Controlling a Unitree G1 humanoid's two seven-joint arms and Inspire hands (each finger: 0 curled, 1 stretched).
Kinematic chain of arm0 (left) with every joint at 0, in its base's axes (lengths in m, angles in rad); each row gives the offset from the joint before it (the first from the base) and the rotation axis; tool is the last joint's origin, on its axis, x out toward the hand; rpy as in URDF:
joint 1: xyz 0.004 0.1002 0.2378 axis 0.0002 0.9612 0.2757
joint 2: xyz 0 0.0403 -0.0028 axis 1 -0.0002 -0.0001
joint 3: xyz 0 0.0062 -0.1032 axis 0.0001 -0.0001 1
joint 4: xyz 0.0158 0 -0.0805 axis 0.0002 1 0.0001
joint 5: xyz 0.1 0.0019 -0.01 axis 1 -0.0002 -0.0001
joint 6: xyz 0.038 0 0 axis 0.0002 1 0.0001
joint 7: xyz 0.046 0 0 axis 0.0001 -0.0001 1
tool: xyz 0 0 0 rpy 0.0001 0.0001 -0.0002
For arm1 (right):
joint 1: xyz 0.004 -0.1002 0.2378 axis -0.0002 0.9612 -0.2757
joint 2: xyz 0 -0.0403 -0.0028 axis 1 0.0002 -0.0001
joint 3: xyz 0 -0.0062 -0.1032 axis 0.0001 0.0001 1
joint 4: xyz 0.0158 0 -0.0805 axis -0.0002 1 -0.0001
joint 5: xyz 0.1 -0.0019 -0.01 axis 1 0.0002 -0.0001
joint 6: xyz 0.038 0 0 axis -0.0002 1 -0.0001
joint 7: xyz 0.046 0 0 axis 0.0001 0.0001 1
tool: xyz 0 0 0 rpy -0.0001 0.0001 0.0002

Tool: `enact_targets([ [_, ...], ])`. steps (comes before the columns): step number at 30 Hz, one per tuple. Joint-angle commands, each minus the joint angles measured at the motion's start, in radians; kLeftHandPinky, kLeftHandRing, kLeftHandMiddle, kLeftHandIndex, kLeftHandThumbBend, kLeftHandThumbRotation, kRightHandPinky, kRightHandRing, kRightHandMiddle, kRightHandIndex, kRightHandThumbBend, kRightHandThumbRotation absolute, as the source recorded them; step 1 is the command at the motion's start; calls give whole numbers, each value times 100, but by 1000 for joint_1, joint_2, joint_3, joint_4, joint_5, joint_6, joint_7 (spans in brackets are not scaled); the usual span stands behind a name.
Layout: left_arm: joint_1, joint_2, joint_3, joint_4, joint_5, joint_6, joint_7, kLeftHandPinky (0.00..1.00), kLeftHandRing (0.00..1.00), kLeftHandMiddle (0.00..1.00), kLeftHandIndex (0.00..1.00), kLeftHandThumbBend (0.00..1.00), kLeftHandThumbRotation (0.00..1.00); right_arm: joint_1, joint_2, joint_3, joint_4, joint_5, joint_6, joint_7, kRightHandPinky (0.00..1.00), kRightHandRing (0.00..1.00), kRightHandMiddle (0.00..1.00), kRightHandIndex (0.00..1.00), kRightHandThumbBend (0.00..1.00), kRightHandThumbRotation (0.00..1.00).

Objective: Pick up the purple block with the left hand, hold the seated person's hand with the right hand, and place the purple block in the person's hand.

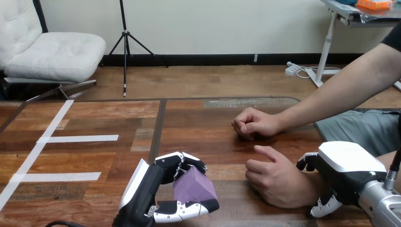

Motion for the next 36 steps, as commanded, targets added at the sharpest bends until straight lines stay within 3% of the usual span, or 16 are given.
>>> enact_targets([
  [1,-24,-17,23,-54,-20,-15,-9,39,45,52,54,80,14,-69,-24,-18,-11,10,-1,-5,77,78,78,77,79,1],
  [9,-22,-27,30,-56,-19,-20,-19,39,45,52,54,80,13,-73,-19,-16,-10,1,12,-2,74,76,78,76,79,0],
  [19,-22,-34,37,-57,-22,-22,-29,39,45,51,54,80,13,-76,-11,-8,-14,-14,39,-1,58,68,72,73,78,0],
  [25,-20,-38,42,-62,-23,-25,-36,39,45,52,54,79,13,-80,-8,-2,-20,-23,60,12,52,62,68,70,78,0],
  [36,-17,-44,52,-67,-18,-32,-40,39,45,52,54,79,12,-77,-2,-3,-23,-20,62,-5,40,52,59,63,80,0],
])
